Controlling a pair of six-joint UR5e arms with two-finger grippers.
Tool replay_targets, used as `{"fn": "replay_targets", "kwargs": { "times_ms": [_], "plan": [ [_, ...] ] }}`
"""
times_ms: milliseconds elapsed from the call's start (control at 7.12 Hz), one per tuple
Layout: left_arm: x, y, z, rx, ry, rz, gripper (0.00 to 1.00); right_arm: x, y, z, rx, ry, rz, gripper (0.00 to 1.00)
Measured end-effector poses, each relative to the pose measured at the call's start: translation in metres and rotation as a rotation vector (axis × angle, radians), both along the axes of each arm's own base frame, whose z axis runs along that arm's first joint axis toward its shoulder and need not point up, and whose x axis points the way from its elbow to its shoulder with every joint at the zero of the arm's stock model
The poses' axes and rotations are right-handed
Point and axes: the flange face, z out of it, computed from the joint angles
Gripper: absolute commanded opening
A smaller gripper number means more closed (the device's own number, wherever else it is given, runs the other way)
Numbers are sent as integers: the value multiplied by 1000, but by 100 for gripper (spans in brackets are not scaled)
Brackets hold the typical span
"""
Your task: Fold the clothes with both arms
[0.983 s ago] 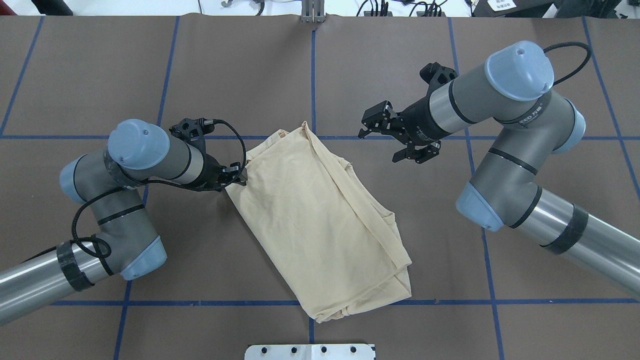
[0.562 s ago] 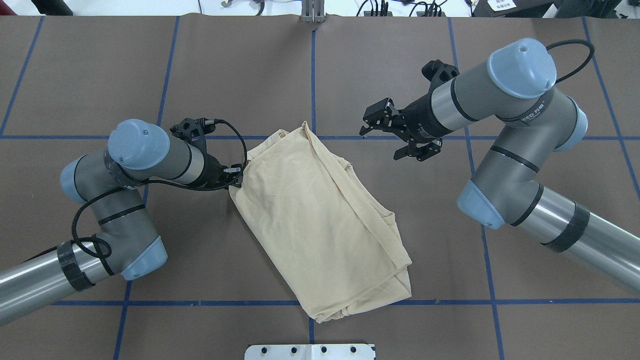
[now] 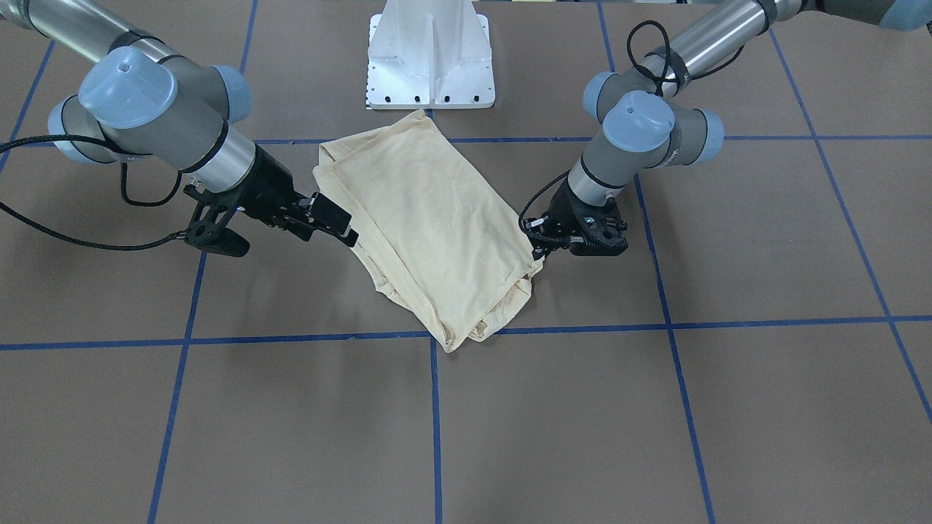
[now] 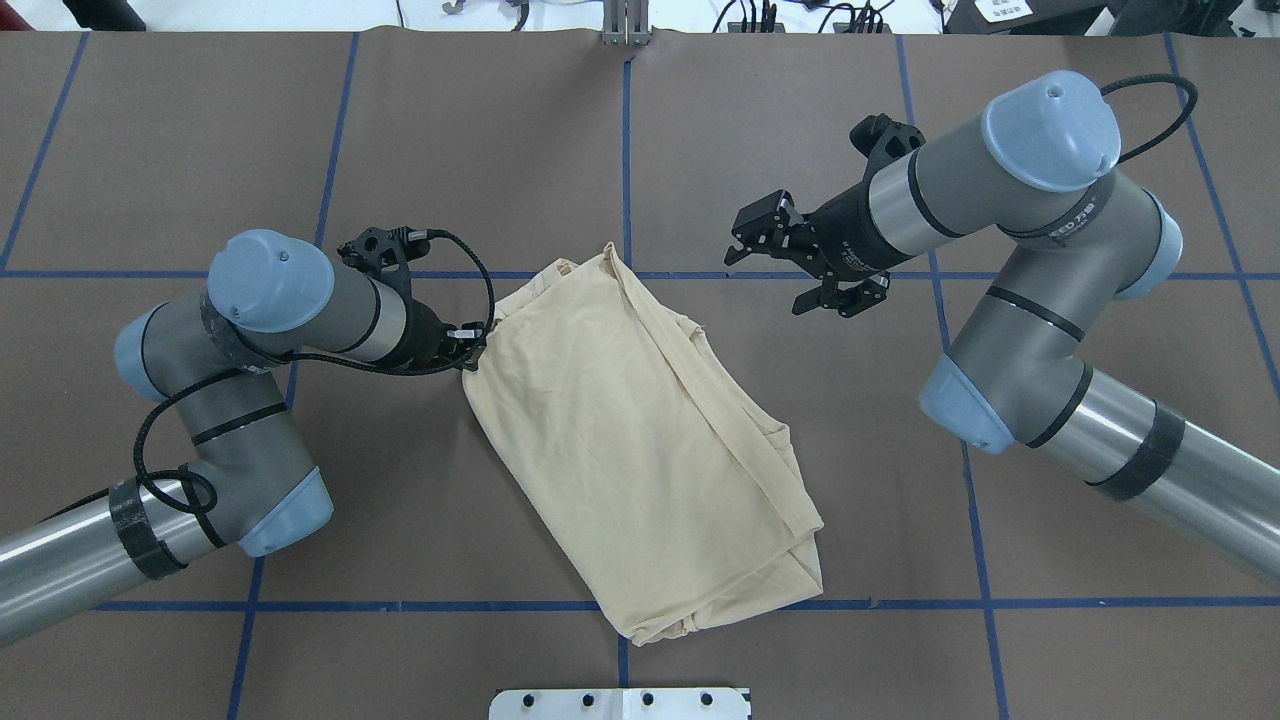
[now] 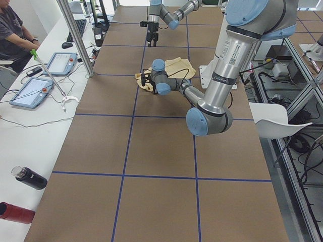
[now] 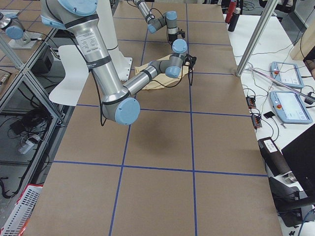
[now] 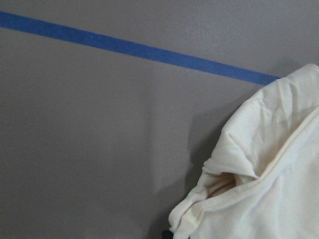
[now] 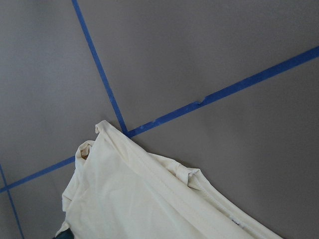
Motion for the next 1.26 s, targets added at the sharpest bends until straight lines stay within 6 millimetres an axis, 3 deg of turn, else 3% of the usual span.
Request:
{"fn": "replay_targets", "kwargs": {
  "times_ms": [281, 983, 1264],
  "plan": [
    [-7, -19, -11, 3, 5, -32, 0, 6, -5, 1, 2, 1, 10, 100],
    [18, -116, -63, 12, -10, -137, 0, 18, -13, 2, 2, 3, 34, 100],
    [34, -142, -83, 24, -23, -177, 0, 25, -13, 9, -2, 8, 43, 100]
  ]
}}
